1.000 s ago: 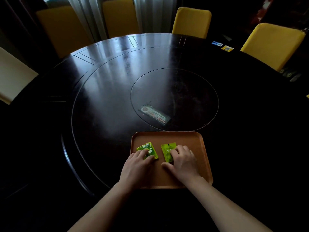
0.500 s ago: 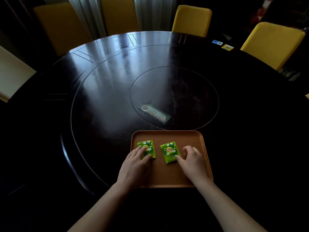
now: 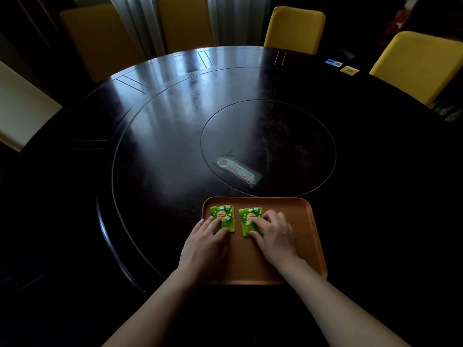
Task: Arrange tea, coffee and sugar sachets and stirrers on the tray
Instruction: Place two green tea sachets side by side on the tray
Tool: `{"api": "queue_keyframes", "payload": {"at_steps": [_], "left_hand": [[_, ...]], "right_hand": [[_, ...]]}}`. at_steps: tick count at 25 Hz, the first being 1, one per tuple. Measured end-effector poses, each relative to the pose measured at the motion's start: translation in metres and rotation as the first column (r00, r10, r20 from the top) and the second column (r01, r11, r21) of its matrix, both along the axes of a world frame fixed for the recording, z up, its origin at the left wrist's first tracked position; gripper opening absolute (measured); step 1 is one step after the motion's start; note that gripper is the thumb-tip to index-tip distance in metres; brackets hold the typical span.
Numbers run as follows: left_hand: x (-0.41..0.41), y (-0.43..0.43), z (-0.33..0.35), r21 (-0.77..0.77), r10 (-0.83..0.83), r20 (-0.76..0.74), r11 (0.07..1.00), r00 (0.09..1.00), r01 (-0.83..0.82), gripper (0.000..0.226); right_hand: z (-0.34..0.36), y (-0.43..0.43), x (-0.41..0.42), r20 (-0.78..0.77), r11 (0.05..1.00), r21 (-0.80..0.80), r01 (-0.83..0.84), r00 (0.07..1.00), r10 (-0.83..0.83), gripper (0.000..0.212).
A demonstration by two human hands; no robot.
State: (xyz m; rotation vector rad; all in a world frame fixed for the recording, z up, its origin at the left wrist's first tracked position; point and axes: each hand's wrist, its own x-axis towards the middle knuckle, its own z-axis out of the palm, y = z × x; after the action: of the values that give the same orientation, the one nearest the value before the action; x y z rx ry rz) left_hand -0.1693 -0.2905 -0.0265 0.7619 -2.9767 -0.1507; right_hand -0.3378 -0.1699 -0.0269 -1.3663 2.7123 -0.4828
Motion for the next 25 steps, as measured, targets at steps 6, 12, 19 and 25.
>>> {"api": "queue_keyframes", "payload": {"at_steps": [6, 12, 19, 25], "left_hand": [[-0.006, -0.013, -0.003, -0.003, -0.007, -0.024, 1.000, 1.000, 0.007, 0.041], [-0.005, -0.020, -0.005, 0.023, -0.018, -0.021, 1.000, 1.000, 0.018, 0.045], [-0.005, -0.021, -0.006, 0.038, -0.011, -0.003, 0.999, 1.000, 0.011, 0.044], [-0.006, -0.020, -0.004, 0.025, 0.003, -0.010, 1.000, 1.000, -0.002, 0.043]], "right_hand": [[-0.002, -0.019, 0.002, 0.014, 1.000, 0.000, 0.023, 1.000, -0.023, 0.040], [-0.002, -0.027, 0.002, 0.019, 0.999, 0.010, 0.033, 0.999, -0.033, 0.041], [-0.001, -0.032, 0.001, 0.019, 1.000, 0.018, 0.025, 0.999, -0.026, 0.041], [0.000, -0.032, 0.001, 0.045, 1.000, -0.002, 0.023, 0.999, -0.022, 0.040]]}}
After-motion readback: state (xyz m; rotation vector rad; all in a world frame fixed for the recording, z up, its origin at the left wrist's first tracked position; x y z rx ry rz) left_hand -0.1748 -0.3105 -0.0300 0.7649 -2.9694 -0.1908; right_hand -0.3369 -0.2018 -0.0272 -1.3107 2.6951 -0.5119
